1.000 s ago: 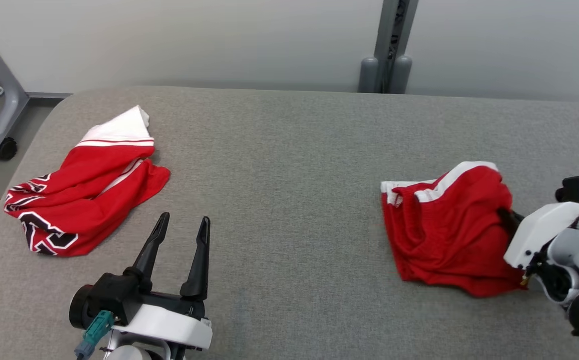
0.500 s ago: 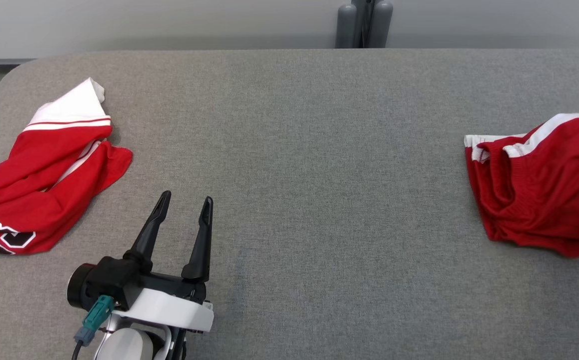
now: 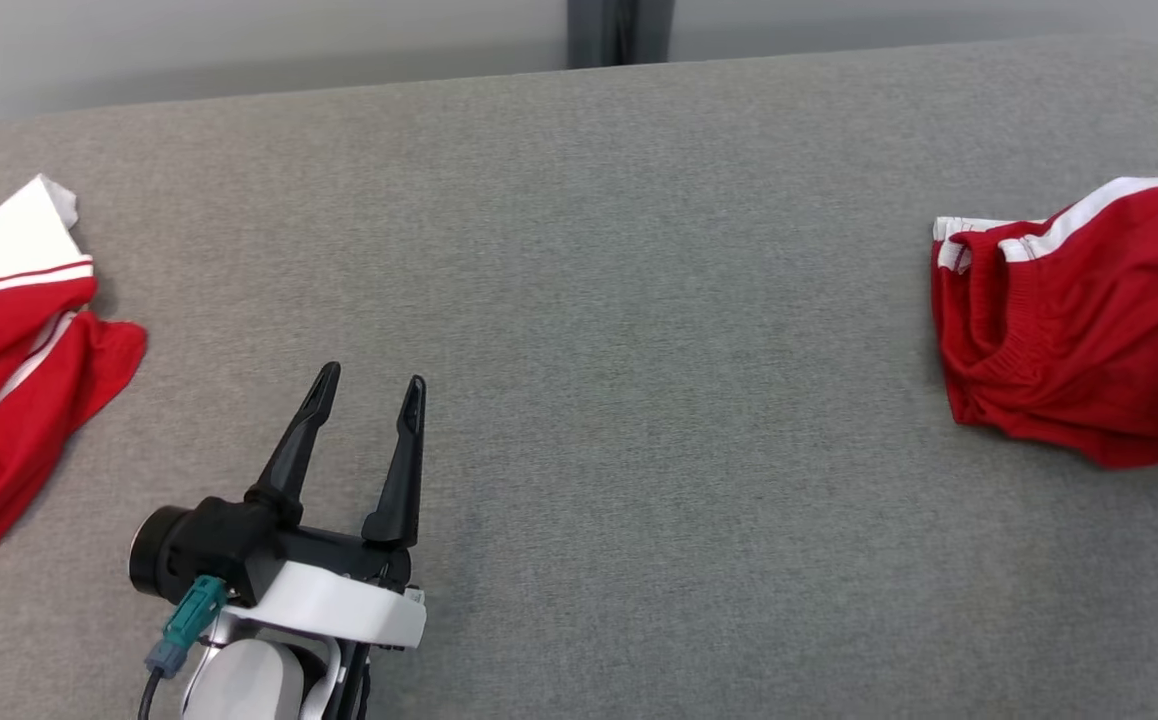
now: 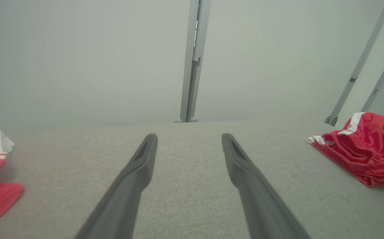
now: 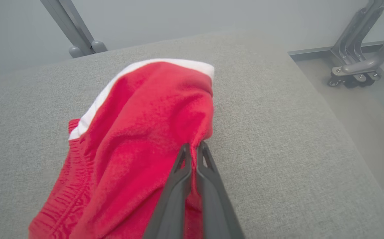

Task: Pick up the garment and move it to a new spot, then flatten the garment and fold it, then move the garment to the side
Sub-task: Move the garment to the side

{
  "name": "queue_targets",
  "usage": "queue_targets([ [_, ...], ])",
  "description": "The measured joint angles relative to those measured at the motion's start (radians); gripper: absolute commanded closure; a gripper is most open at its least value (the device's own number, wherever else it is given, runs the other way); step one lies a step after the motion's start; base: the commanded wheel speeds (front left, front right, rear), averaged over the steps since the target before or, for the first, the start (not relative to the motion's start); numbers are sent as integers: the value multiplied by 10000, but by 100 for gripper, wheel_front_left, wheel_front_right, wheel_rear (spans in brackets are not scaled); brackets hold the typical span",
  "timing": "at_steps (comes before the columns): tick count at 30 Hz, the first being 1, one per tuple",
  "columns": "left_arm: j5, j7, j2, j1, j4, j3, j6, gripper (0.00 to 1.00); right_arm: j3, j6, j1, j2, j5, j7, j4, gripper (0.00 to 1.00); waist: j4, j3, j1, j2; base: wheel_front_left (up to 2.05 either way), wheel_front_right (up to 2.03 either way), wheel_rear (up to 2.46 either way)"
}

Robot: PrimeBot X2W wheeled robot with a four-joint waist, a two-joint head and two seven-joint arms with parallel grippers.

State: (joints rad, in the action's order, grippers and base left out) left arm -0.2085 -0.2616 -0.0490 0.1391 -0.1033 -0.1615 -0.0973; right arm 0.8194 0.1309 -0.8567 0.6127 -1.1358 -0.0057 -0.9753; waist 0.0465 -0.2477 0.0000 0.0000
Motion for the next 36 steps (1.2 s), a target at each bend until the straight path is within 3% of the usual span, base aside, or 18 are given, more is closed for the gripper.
queue_targets([
  [9, 222, 0, -40, 388, -42, -61, -88, 0, 332, 0, -926, -422, 677, -343, -863, 100, 913, -331, 0, 0, 0, 0, 0],
  [20, 330, 0, -82, 806, -35, -165, -174, 0, 773, 0, -2361, -596, 1925, -922, -2777, 100, 782, -1108, 0, 0, 0, 0, 0],
  [21, 332, 0, -90, 836, -2, -159, -174, 0, 769, 0, -2433, -591, 2000, -928, -2897, 97, 733, -1151, 0, 0, 0, 0, 0],
  [22, 332, 0, -90, 892, 25, -159, -174, 0, 748, 0, -2480, -575, 2065, -970, -2978, 71, 685, -1189, 1, 0, 0, 0, 0],
  [24, 332, 0, -84, 934, 81, -155, -205, 0, 663, 0, -2515, -499, 2174, -1007, -3058, 0, 599, -1248, 0, 0, 0, 0, 0],
  [31, 332, 0, -75, 931, 82, -140, -219, 0, 205, 0, -2336, -247, 2709, -1191, -3106, 0, 519, -1204, 1, 0, 0, 0, 0],
  [36, 330, 0, -58, 917, 21, -115, -219, 0, -111, 0, -2202, -481, 3212, -1728, -3104, 0, 590, -1013, 0, 0, 0, 0, 0],
])
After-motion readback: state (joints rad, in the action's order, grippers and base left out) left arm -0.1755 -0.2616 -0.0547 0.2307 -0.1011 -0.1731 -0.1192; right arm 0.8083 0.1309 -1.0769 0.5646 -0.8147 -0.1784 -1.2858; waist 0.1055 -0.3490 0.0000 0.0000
